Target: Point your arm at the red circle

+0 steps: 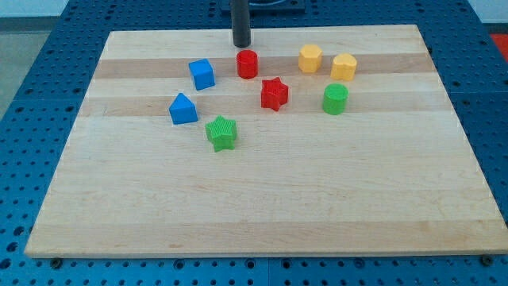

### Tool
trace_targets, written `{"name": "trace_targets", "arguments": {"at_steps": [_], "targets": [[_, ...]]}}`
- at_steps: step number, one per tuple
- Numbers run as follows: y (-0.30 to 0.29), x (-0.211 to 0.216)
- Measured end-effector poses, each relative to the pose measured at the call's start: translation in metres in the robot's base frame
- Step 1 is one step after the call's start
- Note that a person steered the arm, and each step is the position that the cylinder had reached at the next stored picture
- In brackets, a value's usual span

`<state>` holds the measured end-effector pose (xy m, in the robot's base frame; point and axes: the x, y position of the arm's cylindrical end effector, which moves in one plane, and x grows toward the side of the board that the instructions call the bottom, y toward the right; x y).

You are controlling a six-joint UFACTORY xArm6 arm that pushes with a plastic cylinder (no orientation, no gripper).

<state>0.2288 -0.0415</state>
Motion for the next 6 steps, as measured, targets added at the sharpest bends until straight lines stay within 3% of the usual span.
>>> {"name": "trace_targets", "arguments": {"at_steps": [6], "targets": [[0.043,0.033]]}}
